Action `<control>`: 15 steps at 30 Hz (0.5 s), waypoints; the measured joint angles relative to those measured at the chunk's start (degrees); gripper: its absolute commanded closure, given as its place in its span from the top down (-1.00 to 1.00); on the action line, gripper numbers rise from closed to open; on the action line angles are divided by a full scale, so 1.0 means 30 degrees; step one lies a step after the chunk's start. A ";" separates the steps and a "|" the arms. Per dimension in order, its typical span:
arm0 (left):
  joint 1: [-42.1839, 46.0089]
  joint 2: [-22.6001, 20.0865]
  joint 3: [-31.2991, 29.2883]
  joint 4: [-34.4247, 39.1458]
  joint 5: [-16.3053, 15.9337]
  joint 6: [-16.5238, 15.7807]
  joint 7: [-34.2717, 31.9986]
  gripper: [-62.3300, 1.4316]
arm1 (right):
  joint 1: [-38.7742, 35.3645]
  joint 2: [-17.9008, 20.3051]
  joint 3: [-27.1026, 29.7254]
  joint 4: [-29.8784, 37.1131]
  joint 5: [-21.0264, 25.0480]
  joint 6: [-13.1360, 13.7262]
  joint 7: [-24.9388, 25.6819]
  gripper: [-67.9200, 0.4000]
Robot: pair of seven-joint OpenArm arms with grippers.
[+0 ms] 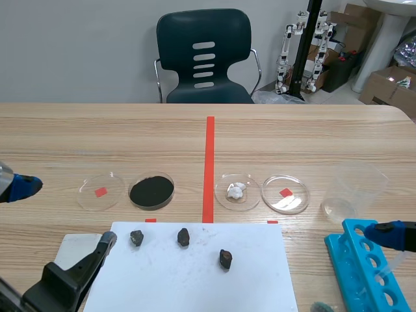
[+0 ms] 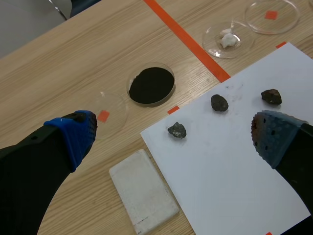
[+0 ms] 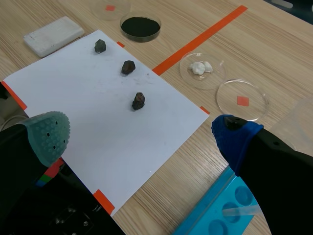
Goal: Pick up the right mineral with the left hand
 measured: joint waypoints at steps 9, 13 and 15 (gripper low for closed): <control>0.0000 0.0000 0.0000 -0.0015 -0.0488 -0.2412 -0.1151 1.00 | 0.0000 0.0000 0.0000 0.0000 0.0051 -0.0007 0.0000 0.78; 0.0000 0.0000 0.0000 -0.0015 -0.0488 -0.2412 -0.1020 1.00 | 0.0000 0.0000 0.0000 0.0000 0.0051 0.0000 0.0000 0.78; 0.0000 0.0000 0.0000 -0.0015 -0.0488 -0.2412 -0.1013 1.00 | 0.0000 0.0000 0.0000 0.0000 0.0051 0.0000 0.0000 0.78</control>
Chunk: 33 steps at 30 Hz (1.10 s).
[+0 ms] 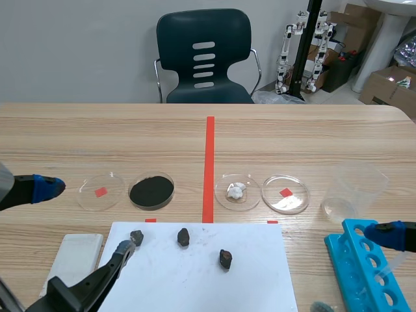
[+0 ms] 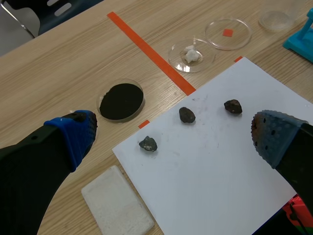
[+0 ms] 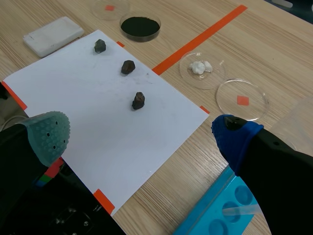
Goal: Pick up the right mineral with the left hand
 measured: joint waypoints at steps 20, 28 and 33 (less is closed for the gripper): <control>0.0000 0.0000 0.0000 -0.0007 0.0015 0.0007 0.0459 1.00 | 0.0000 0.0000 0.0000 0.0000 0.0000 0.0000 0.0000 0.78; 0.0000 0.0000 0.0000 -0.0007 -0.0007 0.0007 0.0459 1.00 | 0.0000 0.0000 0.0000 0.0000 0.0000 0.0000 0.0000 0.78; -0.0146 0.0000 0.0401 -0.0007 -0.0153 0.0466 0.1894 1.00 | 0.0000 0.0000 0.0000 0.0000 -0.0007 0.0000 0.0000 0.78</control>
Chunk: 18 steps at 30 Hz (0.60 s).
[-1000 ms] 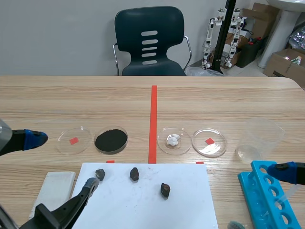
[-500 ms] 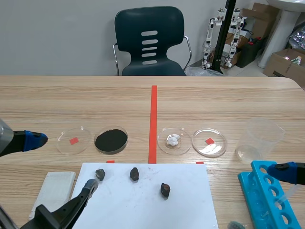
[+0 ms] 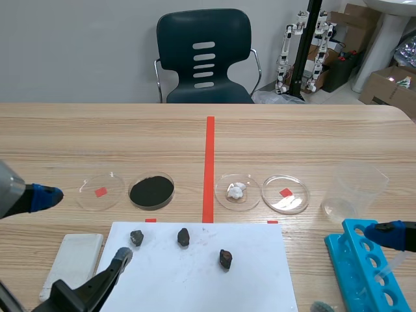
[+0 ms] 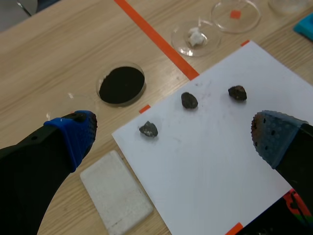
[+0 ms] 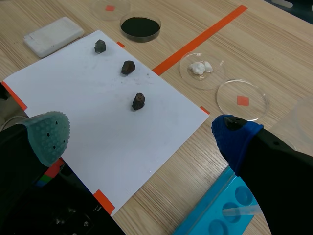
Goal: Pick up the right mineral with the left hand
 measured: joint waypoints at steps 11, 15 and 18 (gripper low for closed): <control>-0.3861 -0.0153 0.3592 -0.0015 -0.2098 0.3847 0.8233 1.00 | 0.0000 0.0000 0.0000 0.0000 0.0000 0.0000 0.0000 0.78; -0.5581 -0.0321 0.5479 -0.0189 -0.2623 0.5705 1.0069 1.00 | 0.0000 0.0000 0.0000 0.0000 0.0007 0.0000 0.0000 0.78; -0.6921 -0.0321 0.6900 -0.0750 -0.2973 0.6958 1.1366 1.00 | 0.0000 0.0000 0.0000 0.0000 0.0007 0.0000 0.0000 0.78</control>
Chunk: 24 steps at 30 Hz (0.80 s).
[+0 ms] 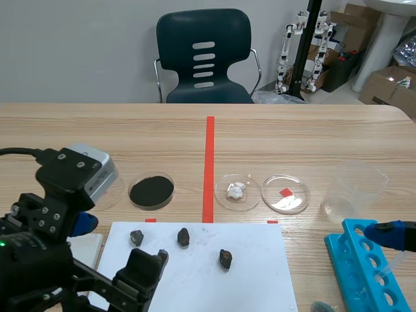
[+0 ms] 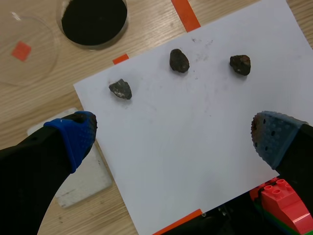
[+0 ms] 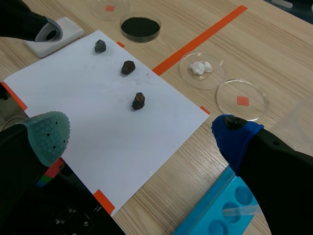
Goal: Pick up the right mineral with the left hand
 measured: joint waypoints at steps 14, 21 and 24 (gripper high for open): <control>-0.6098 0.0940 0.6615 -0.2368 -0.0605 0.4503 0.4080 1.00 | 0.0000 0.0000 0.0000 0.0000 0.0000 0.0000 0.0000 0.78; -0.8801 0.2492 0.8830 -0.3752 -0.0525 0.5472 0.5486 1.00 | 0.0000 0.0000 0.0000 0.0000 0.0000 0.0000 0.0000 0.78; -0.9923 0.3330 0.9814 -0.4583 -0.0517 0.5712 0.6411 1.00 | 0.0000 0.0000 0.0000 0.0000 0.0000 0.0000 0.0000 0.78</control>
